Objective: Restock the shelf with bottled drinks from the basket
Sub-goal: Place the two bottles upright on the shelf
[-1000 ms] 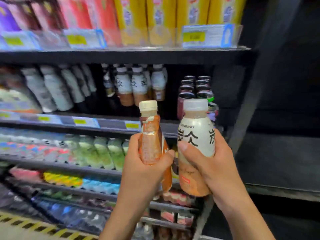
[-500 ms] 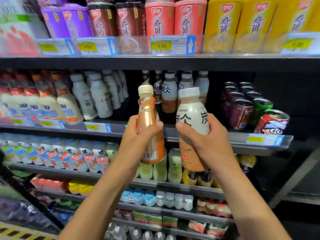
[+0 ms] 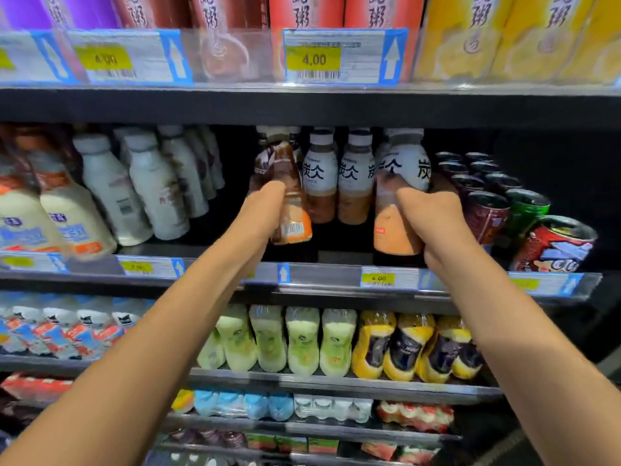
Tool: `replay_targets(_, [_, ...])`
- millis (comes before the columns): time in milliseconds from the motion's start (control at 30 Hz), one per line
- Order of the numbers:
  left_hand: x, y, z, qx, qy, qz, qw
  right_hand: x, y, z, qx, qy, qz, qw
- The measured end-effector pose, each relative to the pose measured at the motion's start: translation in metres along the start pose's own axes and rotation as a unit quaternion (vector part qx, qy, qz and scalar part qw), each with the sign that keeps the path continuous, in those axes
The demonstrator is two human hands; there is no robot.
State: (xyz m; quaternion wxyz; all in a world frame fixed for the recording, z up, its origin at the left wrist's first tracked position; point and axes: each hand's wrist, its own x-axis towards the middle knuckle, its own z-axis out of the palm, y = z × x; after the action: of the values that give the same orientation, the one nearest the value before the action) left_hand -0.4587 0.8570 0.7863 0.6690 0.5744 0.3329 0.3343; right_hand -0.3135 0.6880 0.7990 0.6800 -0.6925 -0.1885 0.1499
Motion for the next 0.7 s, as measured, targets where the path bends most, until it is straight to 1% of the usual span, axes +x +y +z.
replay_targets(67, [0.037,-0.006,0.001,-0.005,0.015,0.009,1.000,0.020,0.006,0.005,-0.007,0.005,-0.021,1.000])
replay_targets(167, [0.073,-0.018,-0.005,0.067,0.012,0.039,0.997,0.045,0.013,0.007,-0.041,0.009,-0.067,0.997])
replay_targets(233, [0.082,-0.023,-0.011,0.110,0.027,0.070,0.991,0.055,0.017,0.006,-0.086,0.010,-0.070,0.994])
replay_targets(300, [0.090,-0.025,-0.015,0.112,0.031,0.084,0.990,0.063,0.020,0.005,-0.093,-0.010,-0.070,0.993])
replay_targets(367, [0.100,-0.026,-0.018,0.125,0.015,0.101,0.987,0.069,0.022,0.006,-0.085,-0.024,-0.066,0.994])
replay_targets(500, [0.115,-0.024,-0.020,0.190,-0.031,0.136,0.972,0.080,0.024,0.010,-0.086,-0.060,-0.079,0.991])
replay_targets(700, [0.120,-0.016,-0.015,0.202,-0.049,0.145,0.967,0.090,0.027,0.006,-0.098,-0.080,-0.074,0.989])
